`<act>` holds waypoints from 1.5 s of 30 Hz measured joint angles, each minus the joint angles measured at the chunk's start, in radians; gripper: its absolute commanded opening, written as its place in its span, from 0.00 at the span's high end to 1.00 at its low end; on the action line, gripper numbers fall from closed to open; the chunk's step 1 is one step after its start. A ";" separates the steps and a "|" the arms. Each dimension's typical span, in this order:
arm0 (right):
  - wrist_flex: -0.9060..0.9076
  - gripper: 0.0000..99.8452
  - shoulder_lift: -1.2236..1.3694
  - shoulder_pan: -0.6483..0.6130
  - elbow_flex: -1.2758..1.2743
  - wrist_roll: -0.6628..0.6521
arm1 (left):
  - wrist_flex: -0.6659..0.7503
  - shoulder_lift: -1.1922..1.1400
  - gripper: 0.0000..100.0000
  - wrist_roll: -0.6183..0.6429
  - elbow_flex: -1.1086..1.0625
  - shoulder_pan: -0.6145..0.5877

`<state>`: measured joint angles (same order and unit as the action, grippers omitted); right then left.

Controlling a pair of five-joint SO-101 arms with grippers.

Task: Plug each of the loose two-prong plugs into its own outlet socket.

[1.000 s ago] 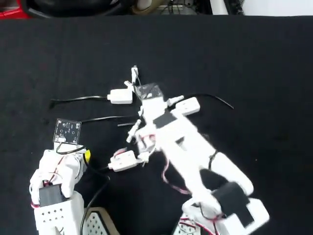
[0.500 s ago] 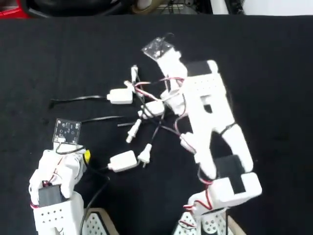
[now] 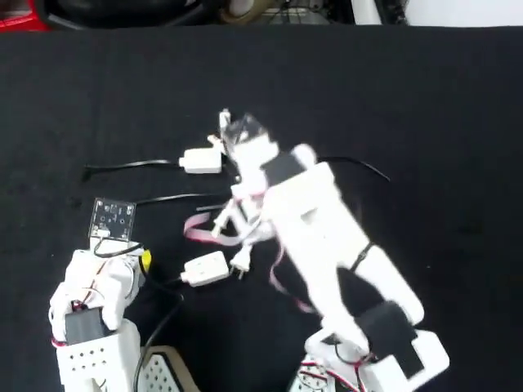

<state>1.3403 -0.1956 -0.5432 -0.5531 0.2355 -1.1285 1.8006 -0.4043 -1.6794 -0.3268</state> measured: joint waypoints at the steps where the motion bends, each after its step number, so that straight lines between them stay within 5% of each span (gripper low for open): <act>1: -0.084 0.82 -0.003 -0.011 -0.080 0.078 | 0.000 0.000 0.73 0.000 0.000 0.000; 7: -0.549 0.82 -0.005 -0.034 -0.345 0.437 | 0.000 0.000 0.73 0.000 0.000 0.000; 15: -0.569 0.82 -0.009 -0.034 -0.362 0.623 | 0.000 0.000 0.73 0.000 0.000 0.000; 27: -0.569 0.94 -0.014 -0.107 -0.400 0.652 | 0.000 0.000 0.73 0.000 0.000 0.000; 39: -0.571 0.99 -0.020 -0.074 -0.422 0.440 | 0.000 0.000 0.73 0.000 0.000 0.000; 45: -0.400 0.98 -0.012 0.071 -0.305 0.009 | 0.000 0.000 0.73 0.000 0.000 0.000</act>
<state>0.9398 -0.2079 -0.4726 -0.8585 0.2447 -1.1285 1.8006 -0.4043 -1.6794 -0.3268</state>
